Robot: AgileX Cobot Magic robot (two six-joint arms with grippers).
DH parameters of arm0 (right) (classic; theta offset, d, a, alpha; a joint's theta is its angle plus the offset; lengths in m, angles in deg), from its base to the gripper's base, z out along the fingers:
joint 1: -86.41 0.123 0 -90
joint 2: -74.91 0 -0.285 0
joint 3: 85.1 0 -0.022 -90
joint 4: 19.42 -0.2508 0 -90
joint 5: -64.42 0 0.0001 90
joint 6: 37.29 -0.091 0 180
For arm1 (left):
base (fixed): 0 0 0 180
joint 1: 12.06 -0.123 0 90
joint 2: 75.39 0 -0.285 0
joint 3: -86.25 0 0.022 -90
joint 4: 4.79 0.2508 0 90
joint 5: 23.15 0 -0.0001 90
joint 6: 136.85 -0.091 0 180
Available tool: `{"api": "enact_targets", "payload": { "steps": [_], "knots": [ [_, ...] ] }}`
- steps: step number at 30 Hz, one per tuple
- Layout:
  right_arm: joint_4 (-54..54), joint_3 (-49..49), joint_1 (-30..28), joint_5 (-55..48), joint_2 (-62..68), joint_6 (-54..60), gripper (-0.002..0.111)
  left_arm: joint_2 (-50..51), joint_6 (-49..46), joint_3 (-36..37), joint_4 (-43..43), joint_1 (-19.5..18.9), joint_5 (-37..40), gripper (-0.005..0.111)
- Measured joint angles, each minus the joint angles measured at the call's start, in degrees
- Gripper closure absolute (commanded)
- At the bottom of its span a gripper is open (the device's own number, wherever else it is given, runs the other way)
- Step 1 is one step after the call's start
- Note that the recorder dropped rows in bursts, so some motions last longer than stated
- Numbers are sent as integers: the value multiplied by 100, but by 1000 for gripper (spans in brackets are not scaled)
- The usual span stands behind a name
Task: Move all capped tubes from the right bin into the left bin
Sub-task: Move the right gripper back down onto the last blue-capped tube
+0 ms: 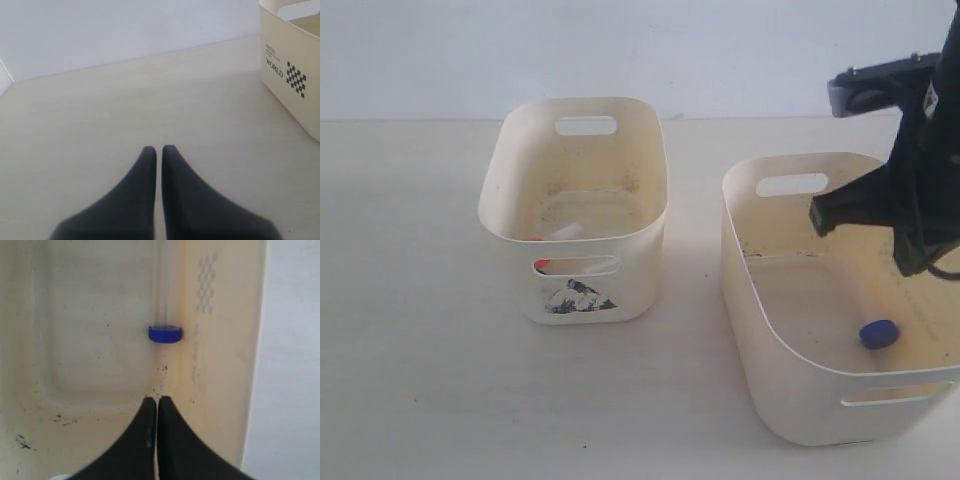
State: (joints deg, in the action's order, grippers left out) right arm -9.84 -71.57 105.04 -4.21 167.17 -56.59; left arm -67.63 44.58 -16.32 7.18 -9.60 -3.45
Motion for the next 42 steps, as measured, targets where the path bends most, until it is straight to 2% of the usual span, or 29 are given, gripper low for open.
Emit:
{"api": "enact_targets", "payload": {
  "steps": [8, 18, 42],
  "knots": [
    [-685, 486, 0, 875, 108, -22, 109, 0, 0, 0, 0, 0, 0, 102],
    [-761, 489, 0, 1296, 1029, -38, 109, 0, 0, 0, 0, 0, 0, 102],
    [-759, 489, 0, 1533, 1619, 120, 108, 0, 0, 0, 0, 0, 0, 102]
  ]
}}
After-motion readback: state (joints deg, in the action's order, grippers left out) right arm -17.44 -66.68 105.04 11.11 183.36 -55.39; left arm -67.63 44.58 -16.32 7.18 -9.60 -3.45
